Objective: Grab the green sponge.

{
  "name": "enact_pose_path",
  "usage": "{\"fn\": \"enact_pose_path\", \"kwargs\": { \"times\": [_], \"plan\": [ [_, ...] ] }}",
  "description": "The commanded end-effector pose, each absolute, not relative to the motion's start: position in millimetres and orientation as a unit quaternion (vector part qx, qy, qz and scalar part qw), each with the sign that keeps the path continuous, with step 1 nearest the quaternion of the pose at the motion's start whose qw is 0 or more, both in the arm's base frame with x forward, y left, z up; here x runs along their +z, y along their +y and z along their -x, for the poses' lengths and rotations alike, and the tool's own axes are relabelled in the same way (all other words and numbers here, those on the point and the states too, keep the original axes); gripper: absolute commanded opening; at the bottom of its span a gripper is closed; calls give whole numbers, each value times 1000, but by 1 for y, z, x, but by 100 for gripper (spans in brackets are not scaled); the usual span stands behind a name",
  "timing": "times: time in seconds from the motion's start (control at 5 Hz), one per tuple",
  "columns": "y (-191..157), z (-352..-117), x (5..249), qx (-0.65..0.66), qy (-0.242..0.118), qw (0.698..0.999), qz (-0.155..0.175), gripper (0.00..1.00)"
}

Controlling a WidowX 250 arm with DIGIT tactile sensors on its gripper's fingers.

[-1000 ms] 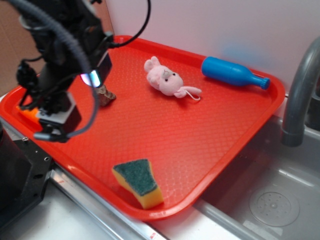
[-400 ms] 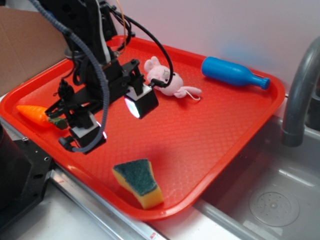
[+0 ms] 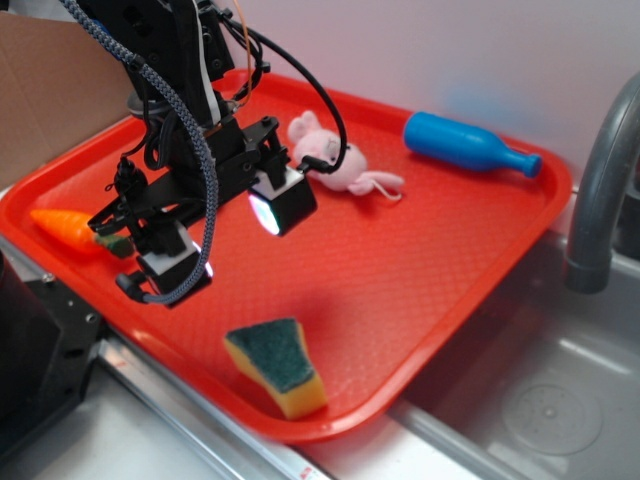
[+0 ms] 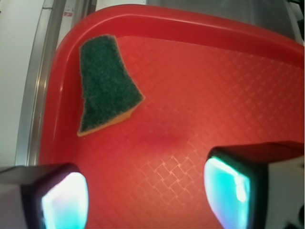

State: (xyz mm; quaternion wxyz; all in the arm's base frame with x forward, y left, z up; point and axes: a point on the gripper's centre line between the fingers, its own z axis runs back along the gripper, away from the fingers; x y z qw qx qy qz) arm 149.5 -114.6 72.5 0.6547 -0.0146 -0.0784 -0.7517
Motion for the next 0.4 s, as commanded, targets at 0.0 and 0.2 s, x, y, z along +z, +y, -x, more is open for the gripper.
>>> {"fn": "enact_pose_path", "kwargs": {
  "times": [0.0,0.2],
  "plan": [
    [-128,-149,67,-776,-76,627,11,100],
    [-145,-141,64,-787,-60,615,4,100]
  ]
}}
